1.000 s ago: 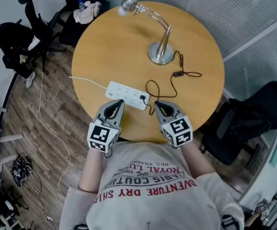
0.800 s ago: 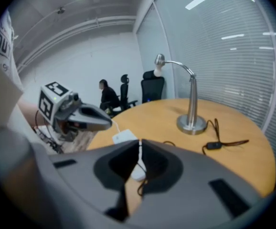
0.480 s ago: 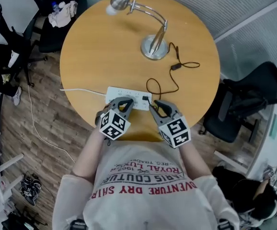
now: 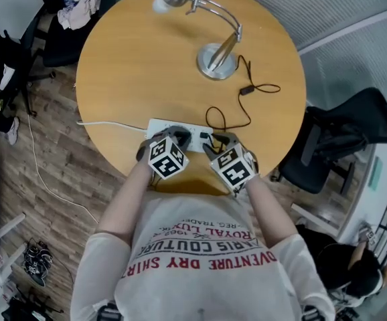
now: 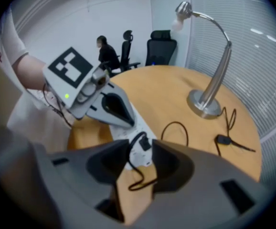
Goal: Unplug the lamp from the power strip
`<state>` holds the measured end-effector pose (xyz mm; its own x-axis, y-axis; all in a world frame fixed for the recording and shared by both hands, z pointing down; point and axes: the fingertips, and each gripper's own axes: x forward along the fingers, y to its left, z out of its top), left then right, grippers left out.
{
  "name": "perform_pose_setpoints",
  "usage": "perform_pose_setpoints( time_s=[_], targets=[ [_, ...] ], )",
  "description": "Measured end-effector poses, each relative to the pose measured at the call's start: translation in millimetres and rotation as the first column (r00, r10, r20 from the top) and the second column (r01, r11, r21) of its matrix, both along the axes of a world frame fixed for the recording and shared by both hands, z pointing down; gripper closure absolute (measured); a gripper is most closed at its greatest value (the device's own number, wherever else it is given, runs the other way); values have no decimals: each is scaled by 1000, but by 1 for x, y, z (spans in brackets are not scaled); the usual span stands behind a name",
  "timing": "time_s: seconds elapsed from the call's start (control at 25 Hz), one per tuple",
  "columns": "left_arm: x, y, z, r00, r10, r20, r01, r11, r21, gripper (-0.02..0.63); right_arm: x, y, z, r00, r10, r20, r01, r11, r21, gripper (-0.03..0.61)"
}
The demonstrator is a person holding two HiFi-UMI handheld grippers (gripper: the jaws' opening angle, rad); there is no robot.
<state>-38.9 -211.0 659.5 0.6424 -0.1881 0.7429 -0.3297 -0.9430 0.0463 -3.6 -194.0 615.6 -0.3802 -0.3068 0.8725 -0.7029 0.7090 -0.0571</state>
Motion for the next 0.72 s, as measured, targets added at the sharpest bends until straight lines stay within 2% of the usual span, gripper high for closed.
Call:
perform_pose_setpoints(
  time_s=[0.32,0.56,0.72],
  targets=[
    [2,0,-1,1000,-8,-17,7,999,-33,586,-6,-7,31,985,-133,-114,122,988,-98,413],
    [1,-1,0,1000,-10,-14,9,1000,-30,586,-6,-10,43,942,-265,-208,245,963,-116,479],
    [1,-3,2,1000,-18,-11,17,998,-55,586,-8,-10,44,914,-348,-209,325,936,-139,485]
  ],
)
